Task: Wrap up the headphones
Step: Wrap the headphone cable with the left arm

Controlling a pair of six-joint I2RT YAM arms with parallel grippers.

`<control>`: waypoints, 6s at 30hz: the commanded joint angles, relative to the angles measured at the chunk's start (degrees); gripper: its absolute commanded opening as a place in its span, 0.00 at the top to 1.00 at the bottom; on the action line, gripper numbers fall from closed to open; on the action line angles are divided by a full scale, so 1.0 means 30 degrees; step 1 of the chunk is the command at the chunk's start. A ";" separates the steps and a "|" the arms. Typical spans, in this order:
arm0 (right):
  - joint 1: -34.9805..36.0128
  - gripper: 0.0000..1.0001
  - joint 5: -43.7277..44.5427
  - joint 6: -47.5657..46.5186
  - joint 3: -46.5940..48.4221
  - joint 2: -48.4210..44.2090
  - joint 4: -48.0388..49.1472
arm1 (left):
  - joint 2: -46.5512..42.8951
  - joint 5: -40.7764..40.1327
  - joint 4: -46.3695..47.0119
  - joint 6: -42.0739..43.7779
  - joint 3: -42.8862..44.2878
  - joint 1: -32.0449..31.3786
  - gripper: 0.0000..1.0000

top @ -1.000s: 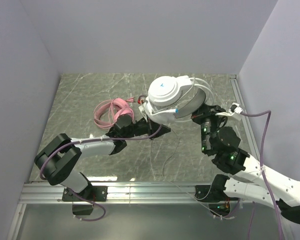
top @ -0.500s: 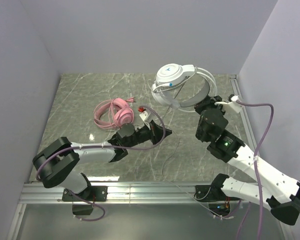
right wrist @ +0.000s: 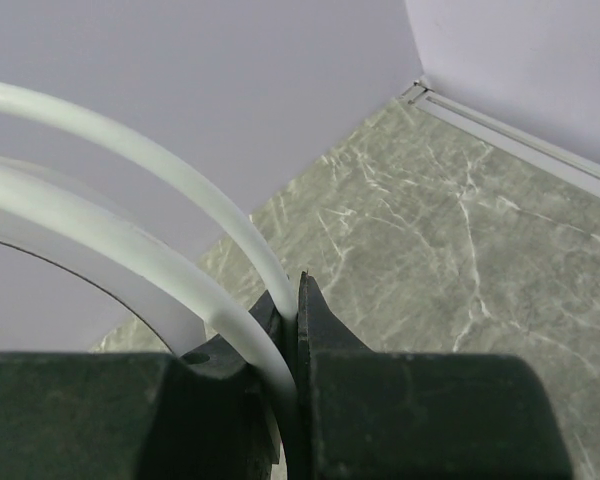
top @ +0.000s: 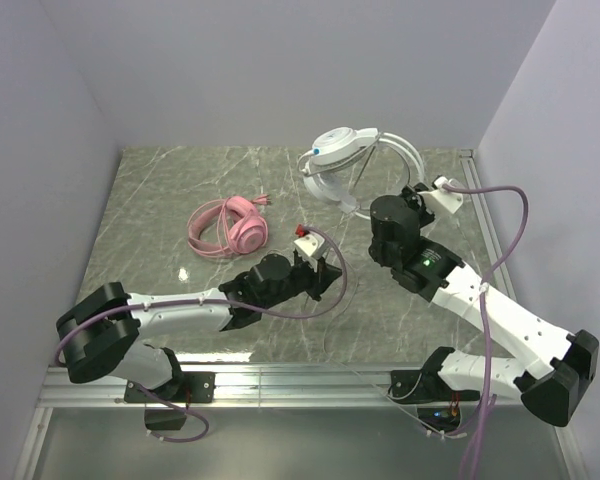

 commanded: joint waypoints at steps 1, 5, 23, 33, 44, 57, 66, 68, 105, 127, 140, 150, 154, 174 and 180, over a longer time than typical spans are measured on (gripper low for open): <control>-0.0453 1.00 0.2287 0.3422 0.1931 -0.0245 0.0891 | -0.0125 -0.0593 -0.2193 0.0872 0.0811 -0.0827 0.96; -0.0453 1.00 0.2990 0.3283 0.2431 0.0429 -0.0165 | -0.0739 -0.1558 -0.3362 0.0871 0.1017 -0.1004 0.96; -0.2678 1.00 -0.0076 0.9427 0.1844 0.2041 -0.7311 | -0.3819 0.0985 -0.6941 0.0843 0.2131 -0.1383 0.93; -0.4113 1.00 -0.5087 0.9193 0.4070 0.1778 -0.7194 | -0.1183 0.2248 -0.3250 -0.0505 0.1135 -0.1970 0.99; -0.5696 1.00 -0.9223 0.9457 0.3985 0.0958 -0.6582 | 0.0605 0.1721 -0.3103 -0.0359 0.2159 -0.3024 0.99; -0.6635 1.00 -0.9842 0.9135 0.4014 0.0869 -0.6522 | -0.0035 0.0900 -0.4008 -0.0184 0.2861 -0.4841 1.00; -0.6255 1.00 -0.7764 0.8346 0.2522 0.1338 -0.6638 | -0.2262 -0.0678 -0.9327 0.0782 0.4910 -0.5105 1.00; -0.5933 1.00 -0.6826 0.8257 0.2140 0.1339 -0.6697 | -0.2353 -0.1442 -1.0683 0.1424 0.6136 -0.5105 0.99; -0.2854 1.00 -0.2866 0.7235 0.0264 0.4036 -1.0569 | -0.3583 -0.2385 -1.8103 0.3862 1.2739 -0.3465 0.98; -0.5198 1.00 -0.3247 0.1049 0.7030 0.4561 -0.6053 | -0.3495 0.6522 -1.0137 -0.3870 0.4127 -0.4490 0.99; -0.6076 1.00 -0.5239 0.1692 1.1658 0.5351 -0.7984 | 0.0339 1.1795 -0.1145 -0.6802 0.1047 -0.4519 0.99; -0.6926 1.00 -0.8577 0.2748 1.3973 0.5733 -0.9100 | 0.5144 1.5691 0.4773 -0.8677 0.1808 -0.4548 0.99; -0.7044 1.00 -0.9458 0.3099 1.4208 0.5412 -0.9217 | 0.7046 1.7159 0.7295 -0.9732 0.2159 -0.4519 0.98; -0.7923 1.00 -0.9138 0.4362 1.4209 0.5879 -0.8546 | 0.9832 1.7396 1.0144 -1.2107 0.1954 -0.4871 0.95; -0.8216 1.00 -0.9165 0.4009 1.5087 0.6611 -0.8806 | 0.9924 1.5494 0.8094 -1.1728 0.2336 -0.4695 0.96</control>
